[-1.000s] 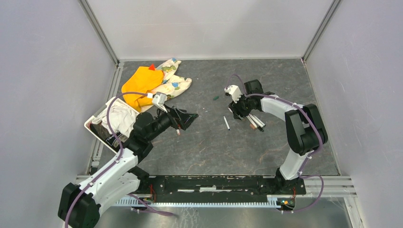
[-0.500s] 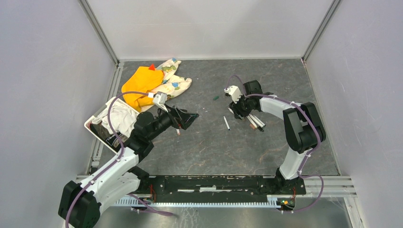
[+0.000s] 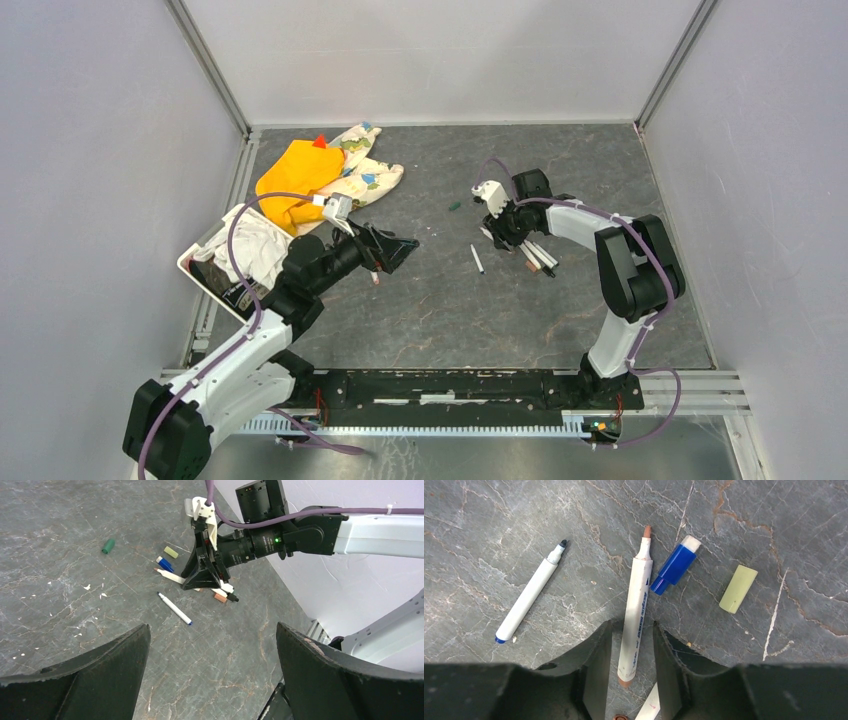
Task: Insert the pens into the pen caps
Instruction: Pick up the pen from the center of the board.
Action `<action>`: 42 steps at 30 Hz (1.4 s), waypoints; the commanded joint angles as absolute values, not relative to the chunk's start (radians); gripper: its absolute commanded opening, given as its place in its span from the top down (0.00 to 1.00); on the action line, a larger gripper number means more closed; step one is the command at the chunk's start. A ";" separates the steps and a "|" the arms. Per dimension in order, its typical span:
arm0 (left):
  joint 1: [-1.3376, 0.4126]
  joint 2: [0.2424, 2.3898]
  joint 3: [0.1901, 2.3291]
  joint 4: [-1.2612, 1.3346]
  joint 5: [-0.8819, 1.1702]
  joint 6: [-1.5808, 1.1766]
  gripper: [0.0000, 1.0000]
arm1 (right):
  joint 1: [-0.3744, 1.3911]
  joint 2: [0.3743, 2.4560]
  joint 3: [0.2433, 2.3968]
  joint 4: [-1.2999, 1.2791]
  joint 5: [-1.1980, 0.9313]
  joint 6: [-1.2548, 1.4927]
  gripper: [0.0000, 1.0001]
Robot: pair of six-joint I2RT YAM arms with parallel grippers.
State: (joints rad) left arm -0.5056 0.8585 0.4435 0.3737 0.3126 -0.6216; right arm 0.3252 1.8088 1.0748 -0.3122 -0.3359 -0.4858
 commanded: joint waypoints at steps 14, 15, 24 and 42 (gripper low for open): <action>-0.506 0.820 0.361 0.532 0.381 -0.749 0.02 | 0.308 1.782 1.050 -0.300 -0.455 -0.441 1.00; -0.507 0.819 0.354 0.548 0.386 -0.761 0.02 | 0.302 1.758 1.042 -0.289 -0.482 -0.430 1.00; -0.580 0.855 0.239 0.855 0.278 -0.869 0.02 | 0.226 1.614 0.957 -0.218 -0.834 -0.316 1.00; -0.839 1.422 0.389 1.405 -0.078 -0.773 0.02 | 0.192 1.433 0.776 0.197 -1.217 0.099 1.00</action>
State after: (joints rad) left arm -0.8207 1.3510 0.3363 1.1999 0.0017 -0.8169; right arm 0.1951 1.4734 0.8051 0.0326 -1.1126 -0.0341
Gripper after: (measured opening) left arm 0.982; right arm 0.039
